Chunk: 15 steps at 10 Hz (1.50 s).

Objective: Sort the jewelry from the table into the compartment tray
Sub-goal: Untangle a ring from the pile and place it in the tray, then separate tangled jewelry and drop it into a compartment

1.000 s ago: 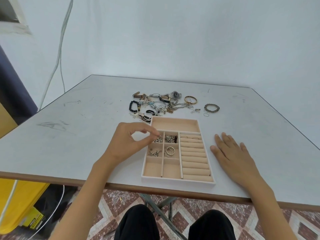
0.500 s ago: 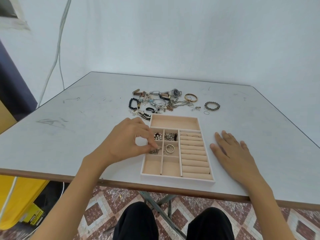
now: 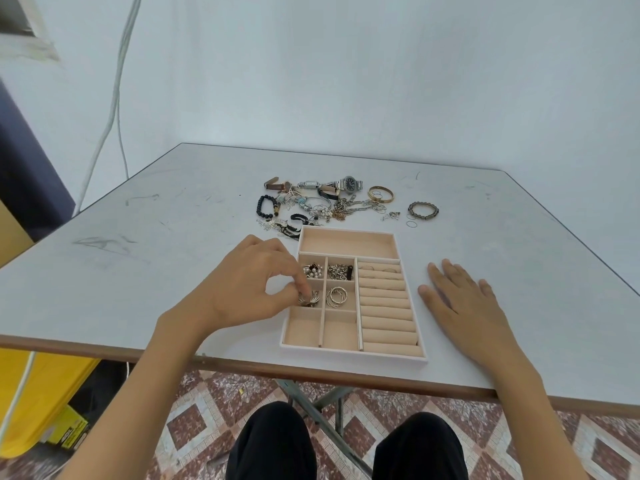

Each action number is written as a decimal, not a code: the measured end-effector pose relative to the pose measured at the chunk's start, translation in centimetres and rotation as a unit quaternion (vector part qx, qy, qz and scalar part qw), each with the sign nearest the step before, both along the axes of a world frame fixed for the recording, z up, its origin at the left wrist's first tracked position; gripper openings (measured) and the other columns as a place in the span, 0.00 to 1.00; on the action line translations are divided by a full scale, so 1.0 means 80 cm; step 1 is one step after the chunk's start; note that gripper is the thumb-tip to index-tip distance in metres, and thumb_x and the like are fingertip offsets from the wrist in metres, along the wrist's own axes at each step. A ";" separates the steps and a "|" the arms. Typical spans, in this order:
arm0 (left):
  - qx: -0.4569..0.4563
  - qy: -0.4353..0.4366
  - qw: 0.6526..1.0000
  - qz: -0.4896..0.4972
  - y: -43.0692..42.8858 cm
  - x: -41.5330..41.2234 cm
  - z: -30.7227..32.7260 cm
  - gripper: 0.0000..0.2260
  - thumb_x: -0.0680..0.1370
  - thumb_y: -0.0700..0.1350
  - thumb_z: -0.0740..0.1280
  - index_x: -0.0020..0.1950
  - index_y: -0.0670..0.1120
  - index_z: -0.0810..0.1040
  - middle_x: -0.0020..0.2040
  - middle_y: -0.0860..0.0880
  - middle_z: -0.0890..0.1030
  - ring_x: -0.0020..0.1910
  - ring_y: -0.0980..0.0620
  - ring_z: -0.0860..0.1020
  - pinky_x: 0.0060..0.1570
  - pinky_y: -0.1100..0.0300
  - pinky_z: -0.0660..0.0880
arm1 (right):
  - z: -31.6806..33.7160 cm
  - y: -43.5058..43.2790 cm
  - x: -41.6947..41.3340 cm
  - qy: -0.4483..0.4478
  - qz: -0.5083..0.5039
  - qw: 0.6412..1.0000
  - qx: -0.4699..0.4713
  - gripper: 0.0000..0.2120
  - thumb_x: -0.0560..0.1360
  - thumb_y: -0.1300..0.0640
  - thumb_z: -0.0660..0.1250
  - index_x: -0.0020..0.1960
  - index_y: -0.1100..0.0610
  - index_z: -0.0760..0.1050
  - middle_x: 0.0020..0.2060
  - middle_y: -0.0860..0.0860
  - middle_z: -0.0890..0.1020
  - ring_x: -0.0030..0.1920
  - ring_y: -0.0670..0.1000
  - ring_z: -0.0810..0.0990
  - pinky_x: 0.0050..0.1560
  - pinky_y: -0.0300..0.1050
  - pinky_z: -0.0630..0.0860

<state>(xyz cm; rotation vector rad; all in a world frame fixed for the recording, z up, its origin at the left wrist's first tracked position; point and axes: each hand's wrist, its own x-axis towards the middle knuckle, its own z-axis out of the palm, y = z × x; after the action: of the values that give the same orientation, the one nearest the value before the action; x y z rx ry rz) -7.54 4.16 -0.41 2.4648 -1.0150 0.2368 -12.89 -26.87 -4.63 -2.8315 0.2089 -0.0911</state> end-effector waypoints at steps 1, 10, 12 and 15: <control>0.010 -0.008 1.000 0.003 -0.003 -0.002 -0.003 0.14 0.71 0.56 0.56 0.42 0.60 0.82 0.43 0.64 0.81 0.52 0.63 0.73 0.55 0.61 0.63 | 0.000 0.000 -0.001 0.001 0.000 1.000 0.000 0.27 0.81 0.41 0.47 0.78 0.48 0.50 0.78 0.46 0.49 0.77 0.45 0.44 0.76 0.49 0.40; -0.009 -0.056 0.998 -0.013 -0.003 0.005 -0.009 0.13 0.73 0.53 0.58 0.41 0.58 0.83 0.41 0.64 0.81 0.48 0.62 0.73 0.54 0.58 0.65 | 0.002 0.001 -0.003 0.001 0.001 1.000 0.002 0.27 0.81 0.42 0.46 0.78 0.47 0.49 0.78 0.46 0.48 0.77 0.45 0.44 0.76 0.49 0.40; -0.245 0.009 0.965 0.091 0.005 0.040 -0.004 0.12 0.72 0.52 0.59 0.42 0.56 0.83 0.44 0.60 0.82 0.49 0.62 0.75 0.48 0.70 0.68 | 0.001 0.002 -0.002 0.002 -0.001 1.000 -0.002 0.27 0.81 0.41 0.46 0.78 0.47 0.49 0.78 0.46 0.48 0.77 0.45 0.43 0.76 0.49 0.40; -0.218 0.070 0.955 0.187 -0.047 0.146 -0.014 0.05 0.75 0.48 0.67 0.46 0.55 0.82 0.44 0.56 0.83 0.46 0.56 0.79 0.50 0.58 0.74 | 0.006 0.004 -0.003 0.003 -0.003 1.000 0.016 0.27 0.81 0.42 0.47 0.78 0.46 0.49 0.78 0.45 0.47 0.77 0.44 0.42 0.76 0.49 0.39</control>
<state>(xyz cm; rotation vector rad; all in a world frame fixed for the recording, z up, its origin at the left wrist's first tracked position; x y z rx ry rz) 4.16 0.40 -1.54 2.2030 -0.3741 0.3571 -13.14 -26.52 -4.19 -2.7998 0.2185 -0.0803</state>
